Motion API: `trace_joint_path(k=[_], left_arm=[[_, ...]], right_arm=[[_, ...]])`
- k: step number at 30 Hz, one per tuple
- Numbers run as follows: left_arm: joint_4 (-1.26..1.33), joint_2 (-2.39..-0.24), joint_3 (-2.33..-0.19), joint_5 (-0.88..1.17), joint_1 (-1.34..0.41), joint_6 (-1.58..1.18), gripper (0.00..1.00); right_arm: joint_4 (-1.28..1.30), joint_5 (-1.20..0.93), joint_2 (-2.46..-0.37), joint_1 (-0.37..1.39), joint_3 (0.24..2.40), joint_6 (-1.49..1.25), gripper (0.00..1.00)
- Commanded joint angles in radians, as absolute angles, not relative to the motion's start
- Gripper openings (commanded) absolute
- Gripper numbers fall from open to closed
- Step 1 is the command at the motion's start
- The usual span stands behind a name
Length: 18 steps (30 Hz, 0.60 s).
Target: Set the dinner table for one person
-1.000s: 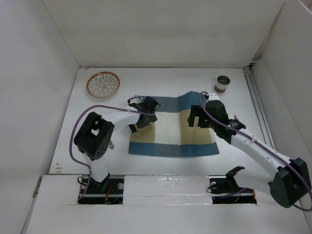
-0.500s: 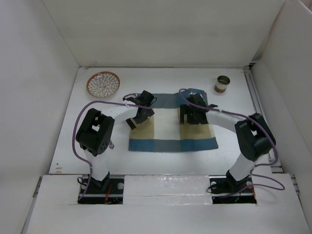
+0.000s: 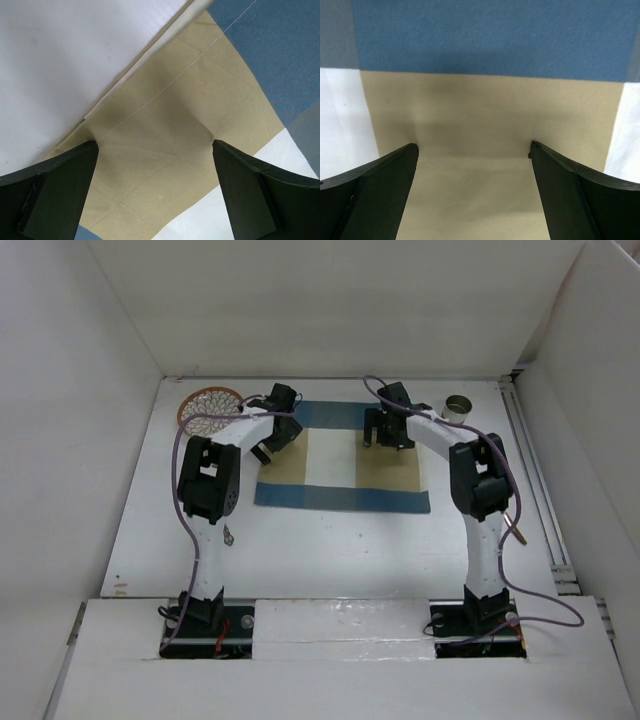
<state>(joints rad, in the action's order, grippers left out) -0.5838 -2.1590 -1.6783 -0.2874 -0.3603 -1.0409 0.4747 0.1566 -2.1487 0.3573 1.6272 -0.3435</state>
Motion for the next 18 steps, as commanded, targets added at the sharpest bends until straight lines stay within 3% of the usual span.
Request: trace_joint_path(k=[1,18], left_arm=[[-0.614,-2.227,-1.687,-0.232,-0.319,-1.005,1.0],[-0.541,-2.16,-1.549,-0.187,-0.36,-1.014,1.0]], right_arm=[[0.581,0.14,-2.198,0.334,1.747,-0.313,1.0],[0.661,0.091,-2.307,0.284,1.922,-0.252,1.0]])
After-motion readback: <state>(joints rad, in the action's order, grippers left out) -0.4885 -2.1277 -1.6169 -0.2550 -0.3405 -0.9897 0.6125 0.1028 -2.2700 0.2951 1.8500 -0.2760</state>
